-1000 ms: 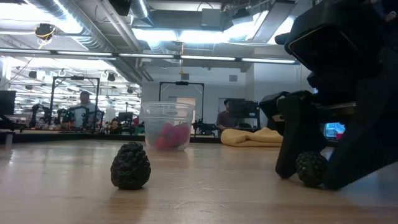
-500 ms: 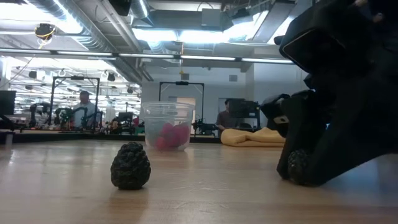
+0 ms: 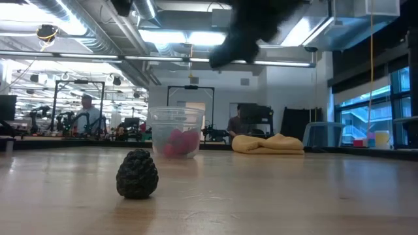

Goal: Pick and placing Produce into tupperware
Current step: Put the right black raspberry into the transparent container

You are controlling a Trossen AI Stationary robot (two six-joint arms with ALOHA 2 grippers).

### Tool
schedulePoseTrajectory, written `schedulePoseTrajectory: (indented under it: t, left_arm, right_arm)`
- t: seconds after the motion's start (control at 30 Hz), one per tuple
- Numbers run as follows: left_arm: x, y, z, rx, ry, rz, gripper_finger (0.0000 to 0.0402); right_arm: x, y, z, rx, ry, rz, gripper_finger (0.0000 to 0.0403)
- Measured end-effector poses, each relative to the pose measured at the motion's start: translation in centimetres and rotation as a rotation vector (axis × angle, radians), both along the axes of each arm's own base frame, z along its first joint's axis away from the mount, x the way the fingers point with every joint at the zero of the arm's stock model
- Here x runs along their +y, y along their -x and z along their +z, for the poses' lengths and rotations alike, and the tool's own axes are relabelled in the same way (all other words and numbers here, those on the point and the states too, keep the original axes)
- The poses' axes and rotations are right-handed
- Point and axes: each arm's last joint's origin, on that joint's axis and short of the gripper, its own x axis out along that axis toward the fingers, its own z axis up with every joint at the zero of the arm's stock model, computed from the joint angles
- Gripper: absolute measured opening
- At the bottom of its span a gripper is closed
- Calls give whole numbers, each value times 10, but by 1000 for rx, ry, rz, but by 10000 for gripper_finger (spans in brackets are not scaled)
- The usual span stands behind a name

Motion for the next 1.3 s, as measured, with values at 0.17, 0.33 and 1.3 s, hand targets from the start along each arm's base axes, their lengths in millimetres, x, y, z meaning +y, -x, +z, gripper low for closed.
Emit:
schedulePoseTrajectory:
  t: [0.17, 0.33, 1.3]
  left_arm:
    - [16, 17, 12, 46, 40, 41, 130]
    - [30, 36, 21, 79, 37, 85, 130]
    - [50, 53, 22, 167, -8, 145, 130]
  right_arm:
    - [-38, -23, 44, -114, 9, -88, 109]
    - [-74, -30, 54, -171, 2, -187, 105]
    - [-111, -65, -38, 26, -60, -274, 107]
